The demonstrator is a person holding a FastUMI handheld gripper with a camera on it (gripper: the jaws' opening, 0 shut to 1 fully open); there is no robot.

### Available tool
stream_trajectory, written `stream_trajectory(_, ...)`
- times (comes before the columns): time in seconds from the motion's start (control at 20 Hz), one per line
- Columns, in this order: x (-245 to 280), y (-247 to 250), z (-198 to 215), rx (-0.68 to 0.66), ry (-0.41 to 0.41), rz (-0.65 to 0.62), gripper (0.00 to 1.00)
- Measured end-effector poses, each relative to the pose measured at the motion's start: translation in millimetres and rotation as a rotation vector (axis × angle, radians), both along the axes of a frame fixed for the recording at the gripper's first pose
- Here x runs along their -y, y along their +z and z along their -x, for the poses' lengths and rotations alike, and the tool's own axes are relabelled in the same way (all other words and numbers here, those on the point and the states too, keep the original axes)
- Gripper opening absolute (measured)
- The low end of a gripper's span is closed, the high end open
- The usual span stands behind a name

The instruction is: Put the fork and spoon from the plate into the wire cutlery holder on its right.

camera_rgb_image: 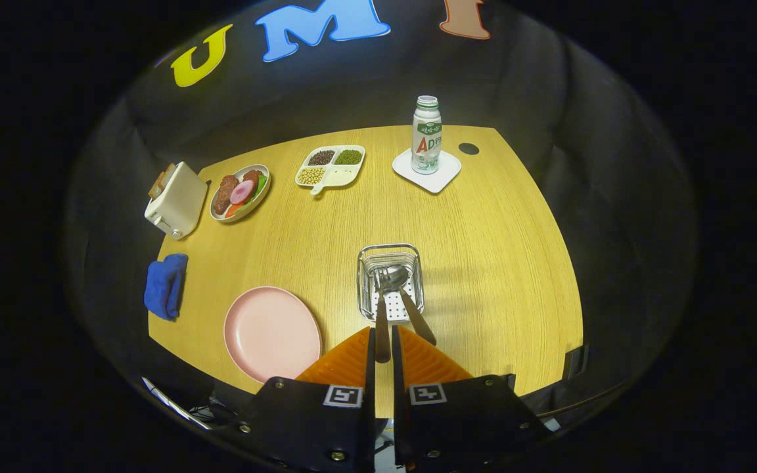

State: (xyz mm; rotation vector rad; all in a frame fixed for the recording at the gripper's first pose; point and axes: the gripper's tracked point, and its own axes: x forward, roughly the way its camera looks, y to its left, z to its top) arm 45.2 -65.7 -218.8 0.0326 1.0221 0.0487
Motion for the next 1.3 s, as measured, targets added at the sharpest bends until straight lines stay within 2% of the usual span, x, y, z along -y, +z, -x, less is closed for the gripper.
stream_trajectory(0.25, -3, 2, -2, 0.024, 0.005, 0.008, 0.12)
stream_trajectory(0.55, -19, 35, -20, 0.211, 0.002, -0.04, 0.12)
stream_trajectory(0.9, -20, 126, -36, 0.512, -0.01, -0.008, 0.12)
stream_trajectory(1.15, -20, 214, -33, 0.752, -0.057, -0.022, 0.12)
stream_trajectory(1.3, -25, 272, -25, 0.941, -0.045, -0.062, 0.11)
